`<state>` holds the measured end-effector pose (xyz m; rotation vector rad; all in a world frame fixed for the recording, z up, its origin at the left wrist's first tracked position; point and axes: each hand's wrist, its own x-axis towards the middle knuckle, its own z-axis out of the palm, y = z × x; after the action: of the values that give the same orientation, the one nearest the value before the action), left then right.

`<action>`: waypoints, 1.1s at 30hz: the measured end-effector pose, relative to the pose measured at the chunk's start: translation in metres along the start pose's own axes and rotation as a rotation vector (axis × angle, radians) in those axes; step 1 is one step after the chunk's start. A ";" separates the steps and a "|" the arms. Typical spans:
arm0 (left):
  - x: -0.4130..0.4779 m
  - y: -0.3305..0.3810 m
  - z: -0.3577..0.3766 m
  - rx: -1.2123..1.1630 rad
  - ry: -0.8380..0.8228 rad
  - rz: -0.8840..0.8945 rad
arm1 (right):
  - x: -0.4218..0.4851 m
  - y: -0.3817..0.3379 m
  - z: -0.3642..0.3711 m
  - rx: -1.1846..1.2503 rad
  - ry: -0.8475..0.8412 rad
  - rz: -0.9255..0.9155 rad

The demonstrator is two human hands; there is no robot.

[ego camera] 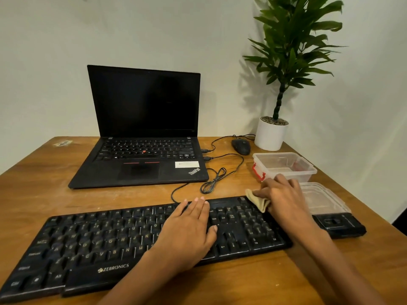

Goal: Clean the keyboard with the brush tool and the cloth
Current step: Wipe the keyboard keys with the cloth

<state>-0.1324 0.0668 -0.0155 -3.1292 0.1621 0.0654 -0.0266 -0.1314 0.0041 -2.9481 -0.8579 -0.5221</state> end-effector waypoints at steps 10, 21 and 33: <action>0.025 0.019 0.000 -0.053 0.030 0.056 | -0.002 -0.003 0.009 0.108 0.044 -0.026; 0.023 0.017 0.001 -0.041 0.049 0.065 | -0.026 0.019 -0.004 0.086 0.007 0.095; -0.001 0.033 0.005 -0.154 0.041 0.160 | -0.044 0.013 -0.009 0.121 0.064 0.165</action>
<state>-0.1367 0.0339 -0.0202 -3.2649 0.4282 0.0145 -0.0576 -0.1660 -0.0007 -2.8421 -0.6107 -0.5314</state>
